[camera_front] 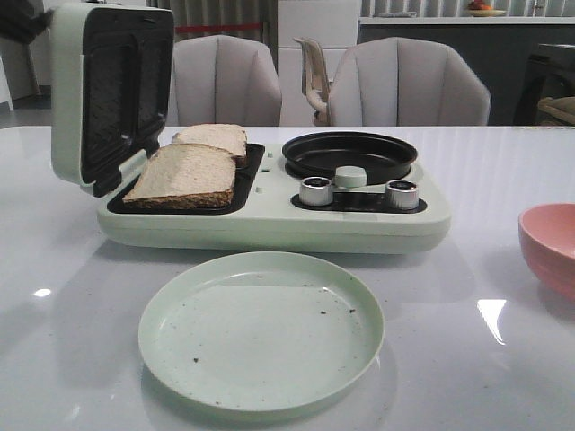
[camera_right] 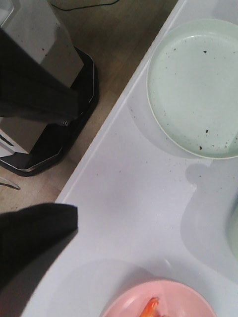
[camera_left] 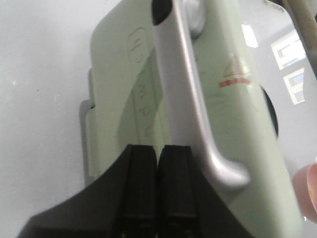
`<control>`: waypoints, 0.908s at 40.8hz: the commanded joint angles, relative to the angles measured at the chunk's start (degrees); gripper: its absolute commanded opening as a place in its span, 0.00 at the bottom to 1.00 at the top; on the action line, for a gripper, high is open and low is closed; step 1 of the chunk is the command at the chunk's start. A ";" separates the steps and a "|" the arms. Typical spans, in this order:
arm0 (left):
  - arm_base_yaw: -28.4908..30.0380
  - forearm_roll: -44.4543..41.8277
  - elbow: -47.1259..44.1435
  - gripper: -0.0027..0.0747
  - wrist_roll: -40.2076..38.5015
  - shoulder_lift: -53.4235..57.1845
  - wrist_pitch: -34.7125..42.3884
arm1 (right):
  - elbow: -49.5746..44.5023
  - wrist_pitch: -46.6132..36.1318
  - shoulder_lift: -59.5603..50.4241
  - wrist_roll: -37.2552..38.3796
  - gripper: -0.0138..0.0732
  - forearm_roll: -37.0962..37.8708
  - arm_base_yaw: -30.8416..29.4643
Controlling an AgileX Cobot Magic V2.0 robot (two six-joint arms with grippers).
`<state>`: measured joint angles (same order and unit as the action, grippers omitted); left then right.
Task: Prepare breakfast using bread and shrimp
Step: 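Push the lid down over the bread with the left gripper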
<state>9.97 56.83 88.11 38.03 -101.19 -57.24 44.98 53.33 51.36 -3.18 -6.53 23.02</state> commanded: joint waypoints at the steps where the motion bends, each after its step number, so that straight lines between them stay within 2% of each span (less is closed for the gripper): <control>1: -2.26 4.27 0.90 0.16 2.15 6.09 -0.72 | 1.32 -2.36 -0.77 0.09 0.70 -0.21 -0.20; 7: -6.58 3.04 -1.14 0.17 2.24 9.32 -0.79 | 1.32 -2.36 -0.77 0.09 0.70 -0.21 -0.20; 15: -13.18 -10.03 -6.55 0.17 -0.74 16.74 4.66 | 1.32 -2.36 -0.77 0.09 0.70 -0.21 -0.20; 26: -27.99 -16.87 -19.65 0.17 -1.57 29.29 7.24 | 1.32 -2.36 -0.77 0.09 0.70 -0.21 -0.20; 30: -33.55 -25.11 -23.45 0.17 -9.11 33.67 6.79 | 1.32 -2.41 -0.77 0.09 0.70 -0.21 -0.20; 34: -39.00 -40.40 -26.66 0.17 -22.17 38.30 6.57 | 1.32 -2.41 -0.77 0.09 0.70 -0.21 -0.20; 37: -42.20 -48.67 -29.05 0.17 -30.31 42.44 6.60 | 1.32 -2.41 -0.77 0.09 0.70 -0.21 -0.20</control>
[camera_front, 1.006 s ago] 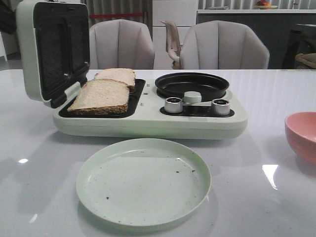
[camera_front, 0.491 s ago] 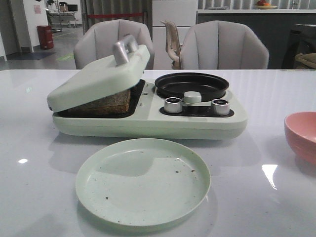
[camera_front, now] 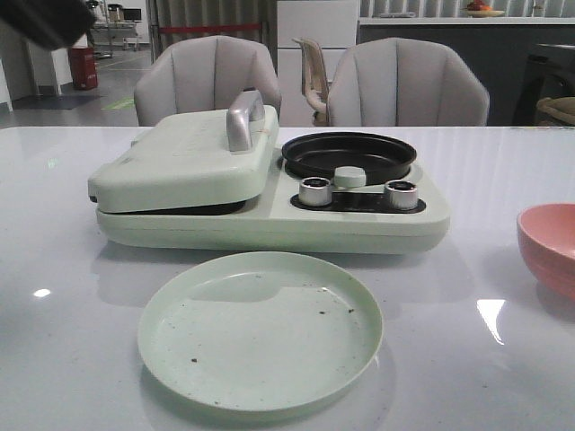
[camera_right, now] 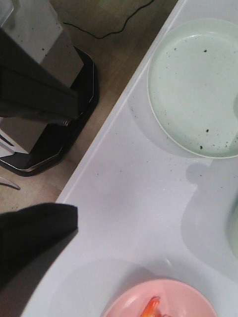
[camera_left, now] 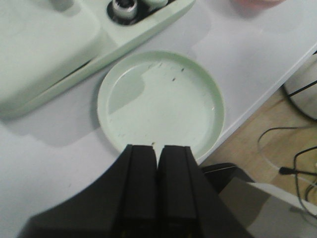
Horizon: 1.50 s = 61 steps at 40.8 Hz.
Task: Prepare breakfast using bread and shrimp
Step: 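Push the lid down over the bread with the left gripper, then grasp the rim of the pink shrimp bowl with the right gripper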
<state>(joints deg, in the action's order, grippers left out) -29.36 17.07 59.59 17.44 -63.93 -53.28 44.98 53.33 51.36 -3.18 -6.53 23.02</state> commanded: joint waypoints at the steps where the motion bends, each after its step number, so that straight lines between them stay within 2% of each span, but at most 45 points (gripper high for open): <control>1: -3.52 -10.40 -0.95 0.17 -11.06 6.44 2.64 | 1.32 -2.41 -0.77 0.09 0.70 -0.21 -0.20; 3: -4.46 -12.19 -2.65 0.17 -13.57 9.38 2.75 | 1.32 -2.36 -0.77 0.09 0.70 -0.21 -0.20; 14: -4.39 -12.29 -9.33 0.17 -13.74 23.09 2.86 | 1.21 -4.04 -0.77 0.09 0.70 -0.21 -0.20; 20: -4.39 -12.06 -11.72 0.16 -13.74 26.65 2.74 | 1.21 -5.92 -0.65 0.03 0.70 -0.11 -0.20; 25: -4.39 -12.06 -12.16 0.16 -13.74 27.13 2.74 | 1.51 -5.79 -0.28 1.01 0.70 3.75 -0.88; 32: -4.39 -12.06 -12.16 0.16 -13.74 27.13 3.13 | 4.82 -2.73 2.45 3.18 0.70 7.10 -9.62; 44: -4.39 -12.06 -12.16 0.16 -13.74 27.13 3.13 | 8.68 -4.68 10.65 2.84 0.70 13.38 -26.71; 51: -4.39 -12.06 -12.16 0.16 -13.74 27.13 3.13 | 9.82 -7.72 16.92 2.79 0.70 15.76 -30.42; 61: -4.39 -12.06 -12.16 0.16 -13.74 27.13 3.13 | 12.63 -11.60 26.84 2.79 0.70 15.80 -30.64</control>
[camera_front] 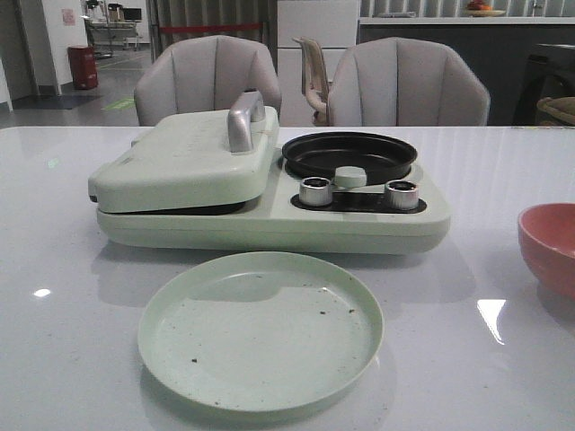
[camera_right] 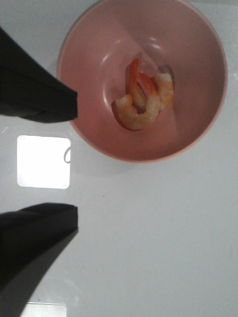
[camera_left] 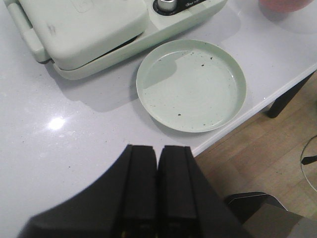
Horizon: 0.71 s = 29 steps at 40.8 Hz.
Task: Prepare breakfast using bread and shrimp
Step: 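Grasp the rim of the pink shrimp bowl with the right gripper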
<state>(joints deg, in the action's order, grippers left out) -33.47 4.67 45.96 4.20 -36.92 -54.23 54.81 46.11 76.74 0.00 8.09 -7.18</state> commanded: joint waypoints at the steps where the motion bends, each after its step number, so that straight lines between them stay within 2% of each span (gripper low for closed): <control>1: -0.28 0.33 1.47 0.16 -0.49 0.12 4.08 | 3.13 -5.10 2.64 -0.39 0.70 1.18 -0.44; 6: -0.28 0.33 1.47 0.16 -0.49 0.12 4.08 | 4.99 -7.38 7.60 -0.39 0.68 1.04 -0.44; 14: -0.28 0.33 1.47 0.16 -0.49 0.12 4.08 | 8.74 -8.04 15.56 -0.39 0.58 1.04 -0.44; 29: -0.28 0.33 1.47 0.16 -0.49 0.12 4.08 | 14.41 -6.03 24.10 -1.26 0.58 1.56 -0.44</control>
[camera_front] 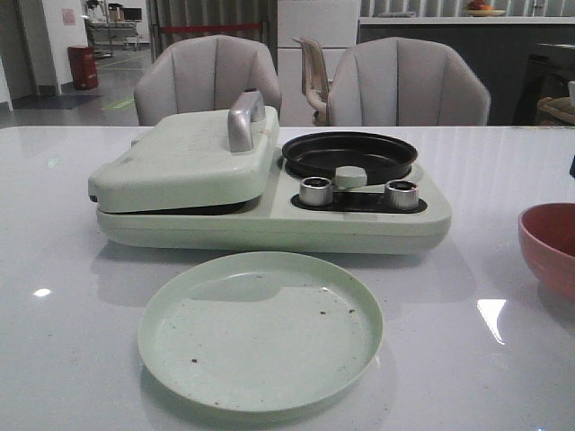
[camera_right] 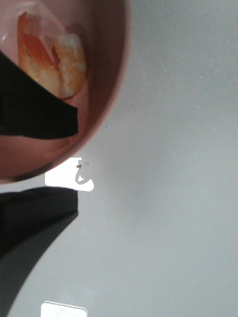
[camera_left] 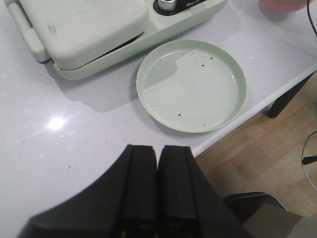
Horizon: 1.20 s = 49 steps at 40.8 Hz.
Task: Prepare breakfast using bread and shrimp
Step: 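Grasp the rim of the pink shrimp bowl with the right gripper, then lift the pink bowl over the black pan and tip shrimp in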
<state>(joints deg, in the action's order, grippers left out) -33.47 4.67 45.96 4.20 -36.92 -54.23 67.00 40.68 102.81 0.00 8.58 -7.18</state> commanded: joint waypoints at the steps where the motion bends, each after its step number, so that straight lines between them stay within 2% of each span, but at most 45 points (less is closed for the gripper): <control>1: -0.28 0.33 1.47 0.16 -0.49 0.12 4.08 | 2.22 -0.52 -1.89 -1.51 0.57 1.06 -0.44; 10: -0.28 0.33 1.47 0.16 -0.49 0.12 4.08 | 2.22 -0.47 -1.34 -1.62 0.36 1.29 -0.44; 17: -0.28 0.33 1.47 0.16 -0.49 0.12 4.08 | 3.20 -0.41 -1.45 -1.62 0.25 1.64 -0.44; 25: -0.28 -0.37 1.47 0.16 -0.49 0.12 4.08 | 9.56 4.90 -2.25 -1.69 0.20 2.10 -0.12; 31: -0.28 -0.75 1.47 0.16 -0.49 0.12 4.08 | 18.22 12.72 -3.65 -2.18 0.21 6.88 2.88; 40: -0.28 -0.75 1.47 0.16 -0.49 0.12 4.08 | 29.98 19.20 -3.65 -0.80 0.21 24.47 14.17; 49: -0.28 -0.75 1.47 0.16 -0.49 0.12 4.08 | 33.78 17.30 -2.92 11.40 0.21 51.09 28.39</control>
<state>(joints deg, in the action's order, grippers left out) -33.47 3.71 45.96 4.20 -36.92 -54.23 97.91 60.16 102.53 5.94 45.58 17.44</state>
